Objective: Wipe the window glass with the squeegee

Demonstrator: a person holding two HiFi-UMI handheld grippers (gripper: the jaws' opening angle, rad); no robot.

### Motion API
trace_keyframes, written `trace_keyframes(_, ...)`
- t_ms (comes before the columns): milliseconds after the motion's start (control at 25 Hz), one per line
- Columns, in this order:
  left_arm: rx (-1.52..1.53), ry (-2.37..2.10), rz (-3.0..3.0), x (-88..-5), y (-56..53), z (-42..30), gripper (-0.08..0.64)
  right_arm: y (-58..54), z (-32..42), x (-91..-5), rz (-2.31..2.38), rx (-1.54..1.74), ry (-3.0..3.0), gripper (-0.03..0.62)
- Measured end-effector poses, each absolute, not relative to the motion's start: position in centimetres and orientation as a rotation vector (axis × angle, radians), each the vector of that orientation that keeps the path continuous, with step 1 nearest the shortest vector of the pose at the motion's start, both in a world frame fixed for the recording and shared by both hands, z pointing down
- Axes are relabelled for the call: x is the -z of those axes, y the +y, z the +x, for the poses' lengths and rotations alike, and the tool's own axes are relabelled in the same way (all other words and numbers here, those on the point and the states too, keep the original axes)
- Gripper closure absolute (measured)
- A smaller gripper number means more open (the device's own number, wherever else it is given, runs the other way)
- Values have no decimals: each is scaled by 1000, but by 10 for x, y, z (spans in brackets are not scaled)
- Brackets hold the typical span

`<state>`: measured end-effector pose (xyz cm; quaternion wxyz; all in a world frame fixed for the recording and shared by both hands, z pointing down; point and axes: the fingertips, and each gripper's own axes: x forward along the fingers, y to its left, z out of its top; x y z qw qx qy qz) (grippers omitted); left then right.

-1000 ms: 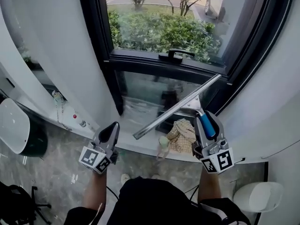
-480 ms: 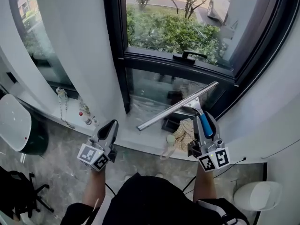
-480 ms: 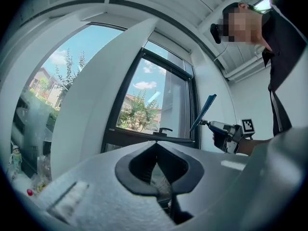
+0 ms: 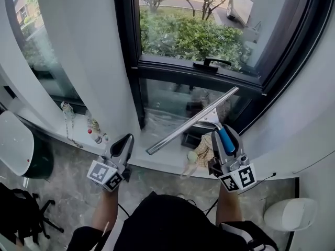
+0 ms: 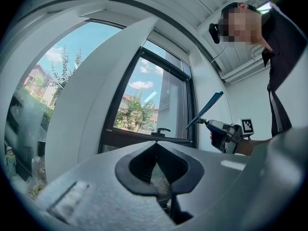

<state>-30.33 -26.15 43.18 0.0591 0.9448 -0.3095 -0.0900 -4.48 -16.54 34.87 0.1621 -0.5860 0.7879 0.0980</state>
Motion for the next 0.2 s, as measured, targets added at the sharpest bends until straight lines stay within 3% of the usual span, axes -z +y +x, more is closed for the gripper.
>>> trace_keyframes(200,269,-904,2888,-434,-263,-300,560,-171,-46,-348,-1664,-286,2243,460)
